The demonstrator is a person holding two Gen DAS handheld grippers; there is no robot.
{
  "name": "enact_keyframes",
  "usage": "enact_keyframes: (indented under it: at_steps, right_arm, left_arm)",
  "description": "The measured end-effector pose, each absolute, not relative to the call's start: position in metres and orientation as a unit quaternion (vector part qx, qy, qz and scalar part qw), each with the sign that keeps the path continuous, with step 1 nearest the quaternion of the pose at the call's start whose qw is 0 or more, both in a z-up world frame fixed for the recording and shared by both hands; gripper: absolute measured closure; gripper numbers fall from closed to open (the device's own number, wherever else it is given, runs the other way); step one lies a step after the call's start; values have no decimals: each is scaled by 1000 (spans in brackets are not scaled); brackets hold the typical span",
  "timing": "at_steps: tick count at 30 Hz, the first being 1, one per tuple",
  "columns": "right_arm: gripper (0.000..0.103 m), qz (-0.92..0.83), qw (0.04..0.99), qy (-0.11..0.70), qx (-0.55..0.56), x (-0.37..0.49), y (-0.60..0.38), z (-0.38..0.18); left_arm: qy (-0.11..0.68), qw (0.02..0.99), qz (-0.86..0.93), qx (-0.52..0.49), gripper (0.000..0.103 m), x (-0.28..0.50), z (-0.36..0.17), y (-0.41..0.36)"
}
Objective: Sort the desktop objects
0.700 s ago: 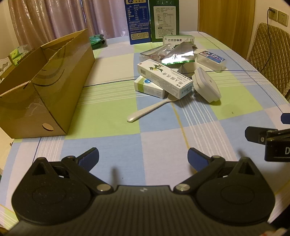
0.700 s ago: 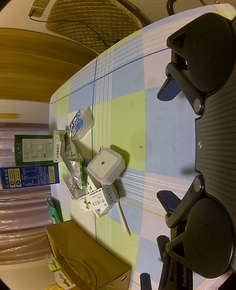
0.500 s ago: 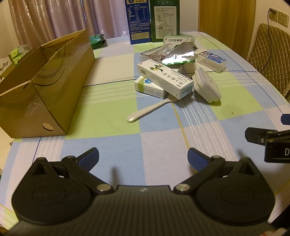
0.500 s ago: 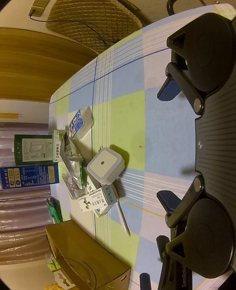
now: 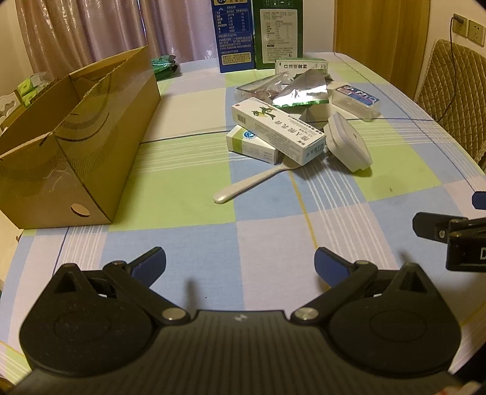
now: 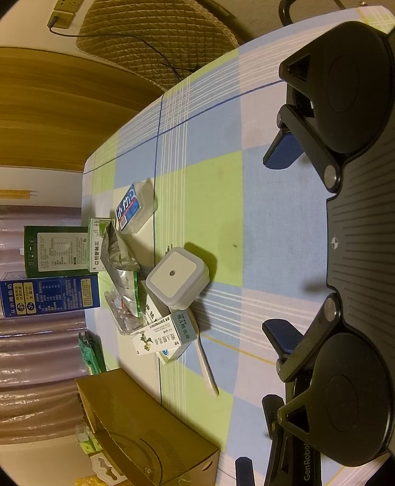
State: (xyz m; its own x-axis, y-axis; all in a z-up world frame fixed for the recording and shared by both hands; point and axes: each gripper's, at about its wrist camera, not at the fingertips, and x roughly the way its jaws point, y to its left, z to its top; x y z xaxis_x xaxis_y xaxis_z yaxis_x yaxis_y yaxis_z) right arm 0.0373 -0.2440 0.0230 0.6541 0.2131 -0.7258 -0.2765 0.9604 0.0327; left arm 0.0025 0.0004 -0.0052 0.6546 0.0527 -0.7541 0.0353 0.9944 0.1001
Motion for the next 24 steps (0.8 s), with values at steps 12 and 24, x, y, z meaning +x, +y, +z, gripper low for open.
enact_keyframes:
  at_steps: [12, 24]
  right_arm:
    - [2, 135, 908, 394, -41, 38, -244, 22]
    - [2, 134, 908, 394, -43, 42, -246, 23]
  left_arm:
    - [419, 907, 10, 39, 1, 3, -6, 7]
    - [423, 905, 9, 48, 1, 5, -7, 5]
